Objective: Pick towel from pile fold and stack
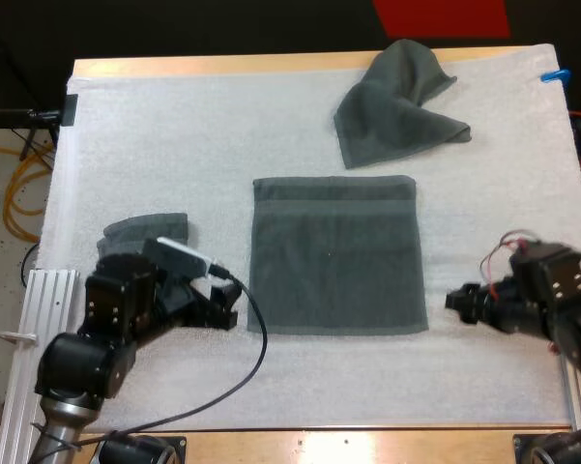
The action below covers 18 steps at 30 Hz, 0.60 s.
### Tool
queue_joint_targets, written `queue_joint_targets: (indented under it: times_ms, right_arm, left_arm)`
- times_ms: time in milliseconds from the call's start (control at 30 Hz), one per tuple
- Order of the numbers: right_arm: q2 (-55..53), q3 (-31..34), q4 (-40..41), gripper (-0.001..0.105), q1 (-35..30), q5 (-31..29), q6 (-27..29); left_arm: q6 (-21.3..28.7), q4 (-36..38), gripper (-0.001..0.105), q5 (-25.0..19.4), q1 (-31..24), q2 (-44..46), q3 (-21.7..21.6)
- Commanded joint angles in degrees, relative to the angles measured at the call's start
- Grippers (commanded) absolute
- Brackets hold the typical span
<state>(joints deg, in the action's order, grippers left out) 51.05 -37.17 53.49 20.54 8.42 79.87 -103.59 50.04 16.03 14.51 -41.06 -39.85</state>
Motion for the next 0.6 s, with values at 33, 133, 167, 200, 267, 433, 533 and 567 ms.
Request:
queue_joint_targets:
  times_ms: [33, 133, 167, 200, 267, 433, 533, 567]
  right_arm:
    - [0.3, 2.9, -4.1, 0.062, -0.4, 3.5, -2.2]
    - [2.7, 7.5, -10.2, 0.062, -0.4, 9.0, -7.3]
    - [4.2, 8.9, -12.6, 0.062, -0.4, 10.9, -9.2]
    - [5.7, 9.8, -14.6, 0.062, -0.4, 11.9, -10.5]
    - [8.7, 10.7, -18.1, 0.062, -0.4, 13.6, -12.1]
    - [17.9, 10.7, -25.6, 0.062, -0.4, 19.1, -15.1]
    - [23.3, 10.7, -29.2, 0.062, -0.4, 20.6, -16.9]
    - [25.2, 10.7, -30.0, 0.062, -0.4, 21.0, -17.1]
  left_arm:
    - [-0.8, -0.1, 0.071, 0.0, -0.2, 0.6, 1.4]
    - [-0.8, -0.1, 0.071, 0.1, -0.2, 0.6, 2.7]
    - [-0.8, -0.1, 0.071, 0.2, -0.2, 0.6, 2.8]
    - [-0.8, -0.3, 0.071, 0.2, -0.2, 0.5, 2.8]
    - [-0.8, -0.8, 0.071, 0.2, -0.2, 0.5, 2.8]
    - [-0.8, -1.3, 0.071, 0.5, -0.2, 0.5, 2.8]
    - [-0.8, -1.3, 0.071, 0.5, -0.2, 0.5, 2.8]
    - [-0.8, -1.3, 0.071, 0.5, -0.2, 0.5, 2.8]
